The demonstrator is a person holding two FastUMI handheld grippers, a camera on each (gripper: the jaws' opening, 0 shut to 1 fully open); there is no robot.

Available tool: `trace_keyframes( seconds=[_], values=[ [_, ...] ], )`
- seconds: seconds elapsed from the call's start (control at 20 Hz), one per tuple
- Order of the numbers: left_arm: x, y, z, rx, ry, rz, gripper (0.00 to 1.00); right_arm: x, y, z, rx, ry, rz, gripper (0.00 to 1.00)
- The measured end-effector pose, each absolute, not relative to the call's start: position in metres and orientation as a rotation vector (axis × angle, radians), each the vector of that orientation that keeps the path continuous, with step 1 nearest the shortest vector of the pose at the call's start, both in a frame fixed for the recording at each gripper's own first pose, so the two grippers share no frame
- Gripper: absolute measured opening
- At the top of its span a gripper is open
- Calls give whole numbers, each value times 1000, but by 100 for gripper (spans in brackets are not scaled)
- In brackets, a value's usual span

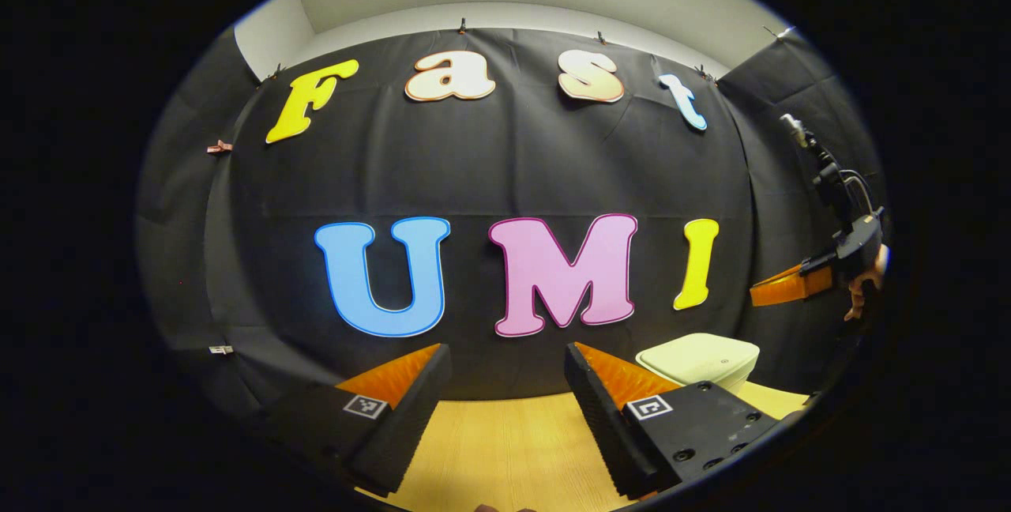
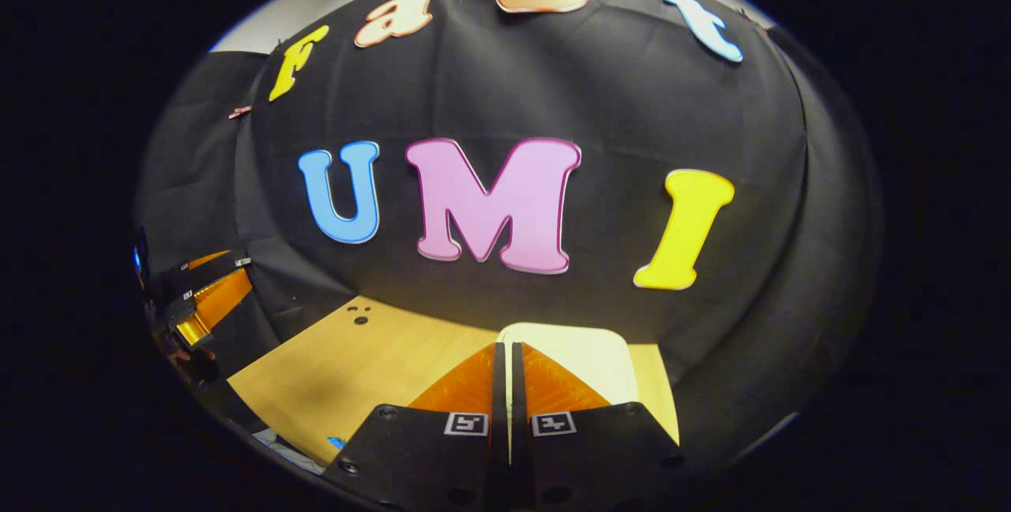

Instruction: Press the lid of the desktop garbage bin to open it, pick up the crumpled paper on the desktop and throw it into the bin, then pick up the pop can on the desktop and drop it into the bin, and finally close the garbage bin lid.

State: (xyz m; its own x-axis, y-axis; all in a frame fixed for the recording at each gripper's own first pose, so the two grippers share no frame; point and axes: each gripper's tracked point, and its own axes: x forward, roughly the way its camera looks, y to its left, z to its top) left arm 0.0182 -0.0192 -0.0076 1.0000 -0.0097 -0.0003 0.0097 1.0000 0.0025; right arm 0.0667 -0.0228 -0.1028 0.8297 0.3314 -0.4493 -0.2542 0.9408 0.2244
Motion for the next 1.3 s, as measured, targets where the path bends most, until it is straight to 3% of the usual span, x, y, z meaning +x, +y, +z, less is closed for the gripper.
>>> trace_keyframes(
  seconds=[0.4, 1.3],
  values=[
    [18, -23, -12, 2, 7, -20, 94, 93, -38, -178, 163, 836, 366, 6],
    [12, -20, -18, 5, 24, -1, 94, 95, -38, -256, 41, 1063, 402, 5]
  ],
)
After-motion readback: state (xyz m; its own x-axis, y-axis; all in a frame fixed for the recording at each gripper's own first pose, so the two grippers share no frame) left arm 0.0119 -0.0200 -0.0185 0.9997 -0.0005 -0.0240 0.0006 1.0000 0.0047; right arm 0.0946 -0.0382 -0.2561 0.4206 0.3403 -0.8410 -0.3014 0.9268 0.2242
